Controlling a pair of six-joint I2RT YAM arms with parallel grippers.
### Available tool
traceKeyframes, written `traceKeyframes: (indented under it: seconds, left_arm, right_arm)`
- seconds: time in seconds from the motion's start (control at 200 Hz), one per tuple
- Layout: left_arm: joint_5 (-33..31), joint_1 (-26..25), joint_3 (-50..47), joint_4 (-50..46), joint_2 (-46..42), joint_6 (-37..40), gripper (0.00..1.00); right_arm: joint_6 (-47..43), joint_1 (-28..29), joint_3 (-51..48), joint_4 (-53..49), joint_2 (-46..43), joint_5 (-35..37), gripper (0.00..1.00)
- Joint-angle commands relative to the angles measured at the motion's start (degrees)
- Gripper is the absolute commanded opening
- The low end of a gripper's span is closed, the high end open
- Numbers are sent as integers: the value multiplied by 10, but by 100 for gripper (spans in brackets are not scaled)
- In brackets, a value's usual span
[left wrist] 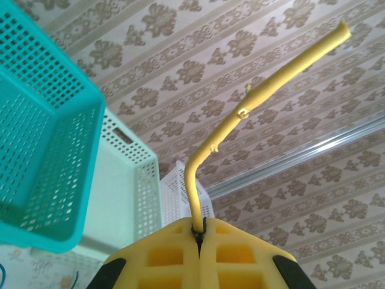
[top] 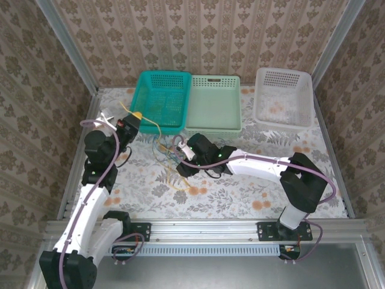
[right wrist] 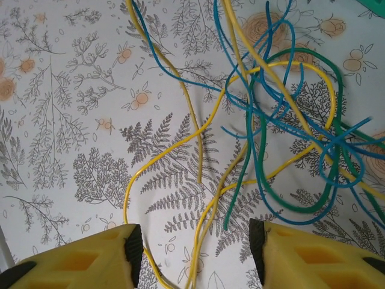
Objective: Untangle the cables
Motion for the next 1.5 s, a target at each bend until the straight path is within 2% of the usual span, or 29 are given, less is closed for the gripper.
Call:
traceKeyframes:
  seconds: [0.0,0.275,0.42,0.57,0.805,1.015,1.07,1.16,1.265,1.365,1.495]
  left_arm:
    - [-4,-3,11,30,8,-7,0]
    - [-9,-8,10,57,17,-12,0]
    - [-13,-9,10,60,21,-11,0]
    - [-14,-11,2,69,26,-13,0]
    - [-19,-11,-3,71,21,-11,0]
    - [-26,-10,-3,75,15,-12,0]
    - [-25,-10,-4,78,17,-14,0]
    - [-24,-8,-5,78,14,-18,0]
    - [-22,4,-4,67,5,-22,0]
    - [-12,32,-1,51,-6,-26,0]
    - [2,72,3,3,-25,-2,0]
  right_arm:
    - [17,7,-11,-14,5,-12,56]
    - [31,26,49,-59,86,-43,57]
    - [42,42,63,-58,99,-59,59]
    - [79,55,126,-124,132,-58,60]
    - [103,87,176,-193,181,3,62]
    - [116,98,228,-244,237,43,59]
    - [119,100,245,-253,254,51,52]
    - [122,99,269,-283,275,73,25]
    - [116,93,246,-284,254,88,0]
    - [110,70,186,-268,201,87,0]
    - [88,29,75,-196,68,13,0]
